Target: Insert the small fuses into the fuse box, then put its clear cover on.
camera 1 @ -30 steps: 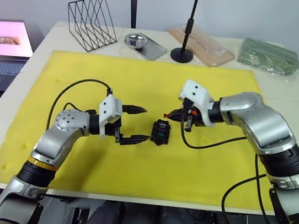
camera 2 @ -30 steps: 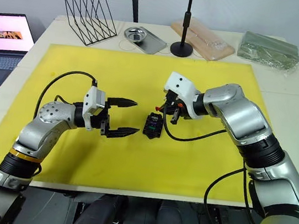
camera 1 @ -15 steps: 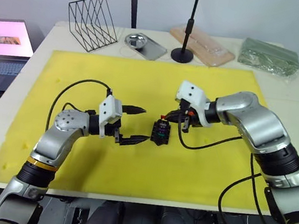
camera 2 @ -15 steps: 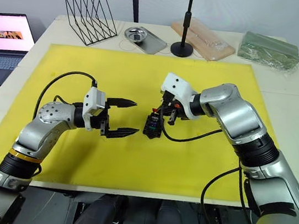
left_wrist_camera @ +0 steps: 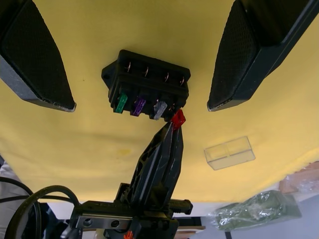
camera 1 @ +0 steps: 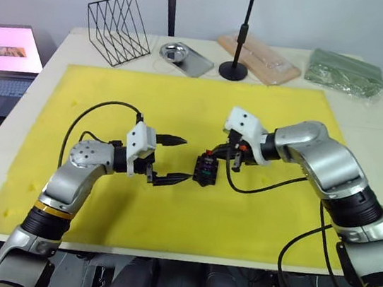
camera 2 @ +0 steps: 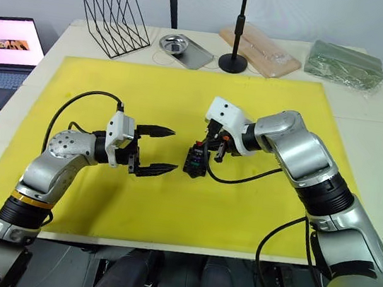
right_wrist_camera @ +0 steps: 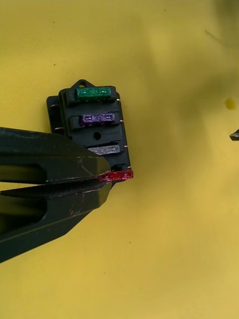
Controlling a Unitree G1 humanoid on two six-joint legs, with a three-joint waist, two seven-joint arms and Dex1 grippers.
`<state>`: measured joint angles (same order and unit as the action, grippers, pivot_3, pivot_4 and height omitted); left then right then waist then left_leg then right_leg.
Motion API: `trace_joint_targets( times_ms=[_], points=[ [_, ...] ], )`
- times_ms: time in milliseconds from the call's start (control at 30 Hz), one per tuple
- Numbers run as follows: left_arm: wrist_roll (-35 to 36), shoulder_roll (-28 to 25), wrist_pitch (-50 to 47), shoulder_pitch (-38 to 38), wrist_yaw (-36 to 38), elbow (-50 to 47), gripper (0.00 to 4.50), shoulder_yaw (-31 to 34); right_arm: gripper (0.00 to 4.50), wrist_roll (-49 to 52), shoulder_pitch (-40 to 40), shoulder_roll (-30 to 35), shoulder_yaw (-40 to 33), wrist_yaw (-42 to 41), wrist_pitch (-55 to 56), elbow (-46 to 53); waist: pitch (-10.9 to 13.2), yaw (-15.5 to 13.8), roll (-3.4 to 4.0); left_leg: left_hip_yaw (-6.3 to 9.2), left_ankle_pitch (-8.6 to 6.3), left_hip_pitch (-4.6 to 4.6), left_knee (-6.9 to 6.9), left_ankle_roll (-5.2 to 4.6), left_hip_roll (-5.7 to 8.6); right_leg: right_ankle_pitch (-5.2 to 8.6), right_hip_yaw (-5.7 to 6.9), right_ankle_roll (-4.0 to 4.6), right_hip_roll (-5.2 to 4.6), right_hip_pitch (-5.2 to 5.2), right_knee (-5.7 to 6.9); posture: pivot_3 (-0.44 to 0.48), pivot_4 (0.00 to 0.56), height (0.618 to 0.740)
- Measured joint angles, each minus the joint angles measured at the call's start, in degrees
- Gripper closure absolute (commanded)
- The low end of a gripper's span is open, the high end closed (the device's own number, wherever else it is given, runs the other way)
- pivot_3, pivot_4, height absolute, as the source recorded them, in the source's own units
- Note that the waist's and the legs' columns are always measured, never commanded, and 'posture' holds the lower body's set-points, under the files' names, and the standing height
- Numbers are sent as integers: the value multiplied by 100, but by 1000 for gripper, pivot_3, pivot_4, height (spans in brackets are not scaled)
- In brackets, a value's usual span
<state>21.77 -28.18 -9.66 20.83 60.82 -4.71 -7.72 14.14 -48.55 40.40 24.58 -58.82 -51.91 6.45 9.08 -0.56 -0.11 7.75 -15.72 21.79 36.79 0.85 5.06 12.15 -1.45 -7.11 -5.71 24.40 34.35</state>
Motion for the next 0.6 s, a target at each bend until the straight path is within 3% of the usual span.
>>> trace_joint_targets(
  times_ms=[600],
  points=[
    [-5, -4, 4, 20, 1, 12, 0, 0, 4475, -371, 76, -14, 113, -143, 444, -118, 0, 1, 0, 0, 1, -1, 0, 1, 0, 0, 0, 0, 0, 0, 0, 0, 150, 740]
  ],
)
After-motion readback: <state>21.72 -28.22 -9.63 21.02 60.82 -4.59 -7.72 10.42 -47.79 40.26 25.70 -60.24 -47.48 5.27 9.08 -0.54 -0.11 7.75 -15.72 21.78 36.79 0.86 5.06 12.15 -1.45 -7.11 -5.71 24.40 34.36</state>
